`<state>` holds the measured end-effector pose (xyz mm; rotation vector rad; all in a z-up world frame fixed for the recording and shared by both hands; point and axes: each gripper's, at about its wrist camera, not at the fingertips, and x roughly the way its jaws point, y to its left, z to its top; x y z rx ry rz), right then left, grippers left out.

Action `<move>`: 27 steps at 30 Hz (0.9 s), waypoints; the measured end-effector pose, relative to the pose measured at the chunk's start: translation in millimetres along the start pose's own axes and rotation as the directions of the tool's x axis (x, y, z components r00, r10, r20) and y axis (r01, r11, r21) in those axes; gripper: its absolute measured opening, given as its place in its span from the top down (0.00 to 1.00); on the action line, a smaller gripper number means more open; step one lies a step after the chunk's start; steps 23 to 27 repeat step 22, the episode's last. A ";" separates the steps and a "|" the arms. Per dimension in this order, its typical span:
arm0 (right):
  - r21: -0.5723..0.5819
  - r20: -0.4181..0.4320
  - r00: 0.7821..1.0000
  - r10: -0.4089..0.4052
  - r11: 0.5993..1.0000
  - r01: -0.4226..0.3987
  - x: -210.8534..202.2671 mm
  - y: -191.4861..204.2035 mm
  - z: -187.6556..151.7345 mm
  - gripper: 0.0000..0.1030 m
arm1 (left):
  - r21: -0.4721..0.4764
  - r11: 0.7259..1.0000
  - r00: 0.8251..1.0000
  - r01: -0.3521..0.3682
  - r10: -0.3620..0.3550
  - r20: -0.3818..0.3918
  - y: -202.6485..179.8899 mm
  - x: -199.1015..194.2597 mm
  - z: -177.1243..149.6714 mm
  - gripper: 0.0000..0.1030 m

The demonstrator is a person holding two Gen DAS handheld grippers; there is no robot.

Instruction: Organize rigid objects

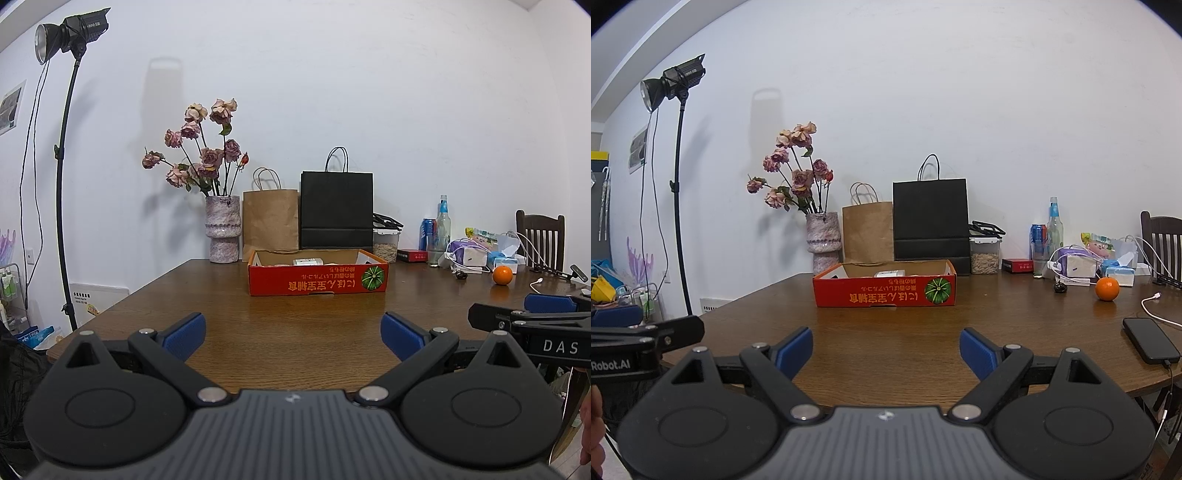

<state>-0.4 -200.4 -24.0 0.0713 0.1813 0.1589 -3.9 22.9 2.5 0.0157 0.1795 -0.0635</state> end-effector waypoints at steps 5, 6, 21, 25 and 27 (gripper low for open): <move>0.000 0.000 1.000 0.003 1.000 -0.003 -0.1 -0.7 0.9 0.16 | 0.001 1.000 1.000 -0.002 0.002 0.002 1.0 0.0 -0.1 0.00; -0.001 0.000 1.000 0.003 1.000 -0.003 0.0 -0.6 0.8 0.16 | 0.001 1.000 1.000 -0.002 0.002 0.001 0.9 0.2 0.0 0.00; 0.000 -0.004 1.000 0.006 1.000 -0.006 1.4 -0.6 0.1 0.15 | -0.002 1.000 1.000 -0.012 0.012 -0.014 4.3 3.8 0.0 0.00; 0.001 -0.006 1.000 0.007 1.000 -0.007 2.3 -1.1 -0.4 0.15 | -0.005 1.000 1.000 0.006 -0.006 -0.016 6.0 4.7 -0.5 0.00; 0.001 -0.006 1.000 0.007 1.000 -0.007 2.3 -1.1 -0.4 0.15 | -0.005 1.000 1.000 0.006 -0.006 -0.016 6.0 4.7 -0.5 0.00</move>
